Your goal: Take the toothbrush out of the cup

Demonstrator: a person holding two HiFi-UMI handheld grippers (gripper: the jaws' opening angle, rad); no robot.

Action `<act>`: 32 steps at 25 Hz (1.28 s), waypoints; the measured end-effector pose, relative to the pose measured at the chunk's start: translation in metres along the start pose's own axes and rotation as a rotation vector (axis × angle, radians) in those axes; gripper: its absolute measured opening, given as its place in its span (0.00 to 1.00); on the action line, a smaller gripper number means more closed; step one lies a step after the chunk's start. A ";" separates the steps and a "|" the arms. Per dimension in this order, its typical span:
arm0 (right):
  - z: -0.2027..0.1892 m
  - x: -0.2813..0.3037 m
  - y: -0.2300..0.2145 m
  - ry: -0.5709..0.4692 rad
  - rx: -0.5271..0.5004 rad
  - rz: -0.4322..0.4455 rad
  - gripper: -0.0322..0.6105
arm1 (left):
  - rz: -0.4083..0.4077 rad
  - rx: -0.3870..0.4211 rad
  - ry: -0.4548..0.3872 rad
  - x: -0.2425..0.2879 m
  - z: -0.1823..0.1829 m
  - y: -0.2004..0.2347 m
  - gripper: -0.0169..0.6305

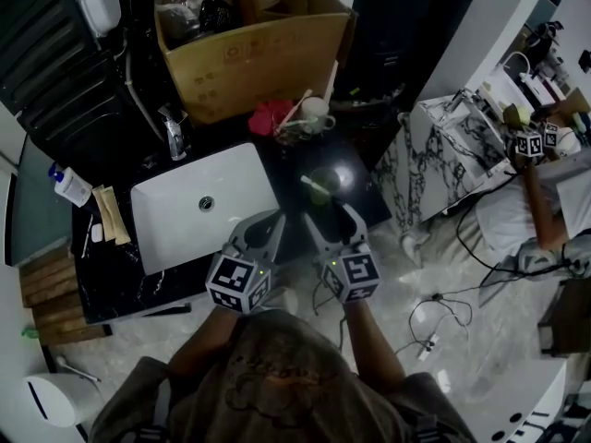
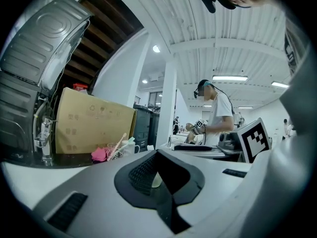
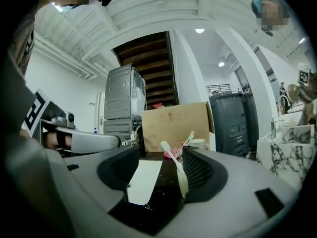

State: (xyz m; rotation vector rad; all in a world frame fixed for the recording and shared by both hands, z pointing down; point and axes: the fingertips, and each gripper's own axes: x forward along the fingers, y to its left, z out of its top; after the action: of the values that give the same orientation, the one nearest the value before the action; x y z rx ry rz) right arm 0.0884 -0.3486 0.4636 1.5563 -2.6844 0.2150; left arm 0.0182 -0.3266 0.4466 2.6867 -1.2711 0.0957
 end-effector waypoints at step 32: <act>-0.022 0.085 -0.026 0.203 -0.287 -0.006 0.33 | 0.026 -0.032 0.011 0.002 -0.009 0.005 0.03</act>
State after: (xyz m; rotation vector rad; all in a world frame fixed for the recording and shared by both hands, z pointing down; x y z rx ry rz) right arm 0.0677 -0.4317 0.4958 1.3781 -2.4277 -0.0136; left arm 0.0160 -0.3295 0.4565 2.6391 -1.2934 0.0927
